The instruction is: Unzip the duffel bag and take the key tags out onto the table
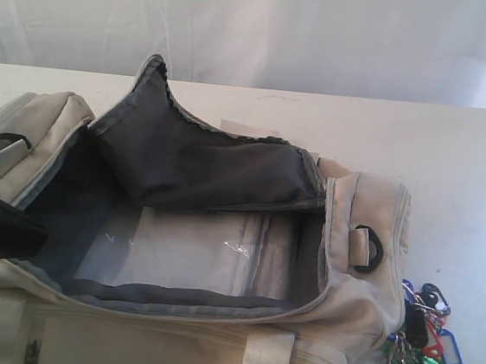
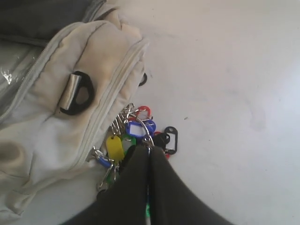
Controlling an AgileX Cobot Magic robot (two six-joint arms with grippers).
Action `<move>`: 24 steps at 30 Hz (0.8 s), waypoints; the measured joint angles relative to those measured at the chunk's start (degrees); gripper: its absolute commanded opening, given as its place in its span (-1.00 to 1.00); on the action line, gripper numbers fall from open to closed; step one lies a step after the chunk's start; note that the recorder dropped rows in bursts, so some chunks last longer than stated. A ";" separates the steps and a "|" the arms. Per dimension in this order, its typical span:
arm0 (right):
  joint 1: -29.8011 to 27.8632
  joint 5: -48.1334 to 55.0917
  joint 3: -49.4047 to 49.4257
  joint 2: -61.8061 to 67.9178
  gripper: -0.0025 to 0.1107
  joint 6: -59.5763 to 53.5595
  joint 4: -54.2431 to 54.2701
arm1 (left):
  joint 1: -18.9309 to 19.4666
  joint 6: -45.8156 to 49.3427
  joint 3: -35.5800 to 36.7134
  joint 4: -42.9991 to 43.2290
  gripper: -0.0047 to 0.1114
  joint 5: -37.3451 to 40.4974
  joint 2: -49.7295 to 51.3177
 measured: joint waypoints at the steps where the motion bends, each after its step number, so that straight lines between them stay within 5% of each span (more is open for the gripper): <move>1: 0.00 -0.48 0.29 -0.53 -0.96 0.00 0.00 | 0.00 -0.15 0.00 0.00 -0.92 0.00 0.00; 18: 0.00 -1.45 0.55 -7.06 -0.96 1.55 0.31 | 0.00 -0.32 0.00 0.13 -0.92 0.00 -0.69; 24: 0.00 -1.45 0.55 -7.06 -0.96 5.97 0.45 | 0.00 -0.32 0.00 0.27 -0.92 0.00 -11.22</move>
